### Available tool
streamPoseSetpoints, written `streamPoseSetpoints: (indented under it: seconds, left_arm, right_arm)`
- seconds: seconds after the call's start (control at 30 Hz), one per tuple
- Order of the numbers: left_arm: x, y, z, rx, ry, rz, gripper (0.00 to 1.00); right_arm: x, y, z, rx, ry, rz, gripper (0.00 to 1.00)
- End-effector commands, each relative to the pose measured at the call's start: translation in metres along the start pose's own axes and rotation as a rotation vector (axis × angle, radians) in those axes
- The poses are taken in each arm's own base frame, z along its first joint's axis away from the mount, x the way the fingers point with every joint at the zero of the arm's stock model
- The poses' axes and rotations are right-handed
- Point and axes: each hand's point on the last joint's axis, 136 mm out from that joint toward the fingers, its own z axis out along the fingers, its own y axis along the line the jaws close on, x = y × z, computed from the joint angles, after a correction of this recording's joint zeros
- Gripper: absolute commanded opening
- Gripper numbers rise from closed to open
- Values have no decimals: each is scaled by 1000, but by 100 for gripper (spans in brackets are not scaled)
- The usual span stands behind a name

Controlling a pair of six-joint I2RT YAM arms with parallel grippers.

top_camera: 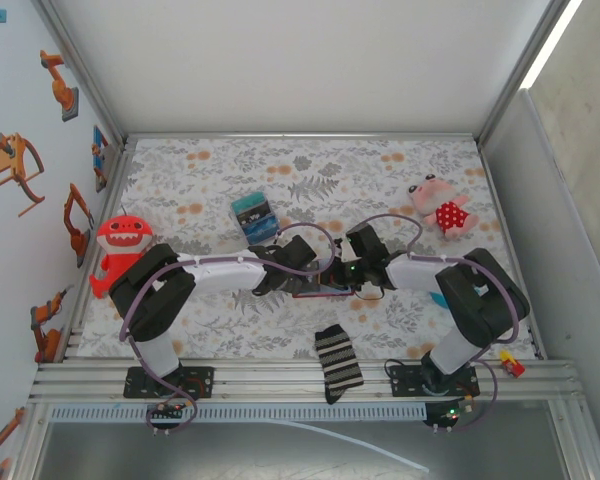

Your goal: Take the credit cards out of the card holder

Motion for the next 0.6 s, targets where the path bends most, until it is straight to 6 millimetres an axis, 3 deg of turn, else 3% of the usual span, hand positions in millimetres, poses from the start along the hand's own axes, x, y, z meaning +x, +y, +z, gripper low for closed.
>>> streamPoseSetpoints:
  seconds: [0.0, 0.57]
  left_arm:
    - [15, 3, 6, -20, 65, 48, 97]
    - [6, 7, -3, -16, 36, 40, 97]
  right_arm:
    - [-7, -5, -10, 59, -25, -30, 0]
    - [-11, -13, -26, 148, -46, -49, 0]
